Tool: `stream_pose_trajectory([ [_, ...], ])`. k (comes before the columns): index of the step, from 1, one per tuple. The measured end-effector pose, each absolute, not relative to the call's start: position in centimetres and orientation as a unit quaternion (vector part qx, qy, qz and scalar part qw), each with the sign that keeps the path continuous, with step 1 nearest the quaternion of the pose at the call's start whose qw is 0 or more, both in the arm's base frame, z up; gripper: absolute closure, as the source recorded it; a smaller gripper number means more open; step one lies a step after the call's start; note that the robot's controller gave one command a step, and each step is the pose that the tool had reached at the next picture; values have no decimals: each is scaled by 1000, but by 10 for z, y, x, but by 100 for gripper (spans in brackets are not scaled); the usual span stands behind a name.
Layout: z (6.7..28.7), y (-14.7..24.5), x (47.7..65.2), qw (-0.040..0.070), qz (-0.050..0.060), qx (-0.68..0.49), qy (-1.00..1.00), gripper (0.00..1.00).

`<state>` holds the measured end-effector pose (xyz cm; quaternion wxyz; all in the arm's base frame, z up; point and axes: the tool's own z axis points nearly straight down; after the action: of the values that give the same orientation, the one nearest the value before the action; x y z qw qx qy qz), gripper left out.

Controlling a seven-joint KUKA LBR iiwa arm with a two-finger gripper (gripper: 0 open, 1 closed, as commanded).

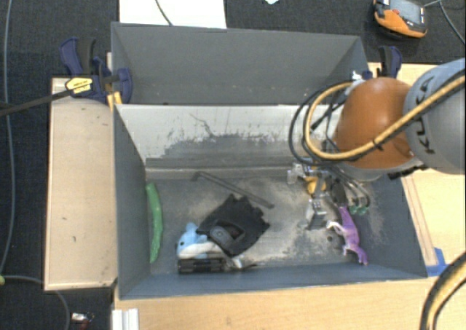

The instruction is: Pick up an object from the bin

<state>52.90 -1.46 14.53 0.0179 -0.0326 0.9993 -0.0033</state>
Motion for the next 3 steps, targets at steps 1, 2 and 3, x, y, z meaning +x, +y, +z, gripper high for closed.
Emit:
stream_pose_trajectory([
  [1, 77, 47, 517, 6, 1, 33, 999, 0],
  [2, 164, 19, 532, 23, -4, -6, 1000, 0],
  [3, 223, 33, 521, 9, 0, 21, 1000, 0],
])
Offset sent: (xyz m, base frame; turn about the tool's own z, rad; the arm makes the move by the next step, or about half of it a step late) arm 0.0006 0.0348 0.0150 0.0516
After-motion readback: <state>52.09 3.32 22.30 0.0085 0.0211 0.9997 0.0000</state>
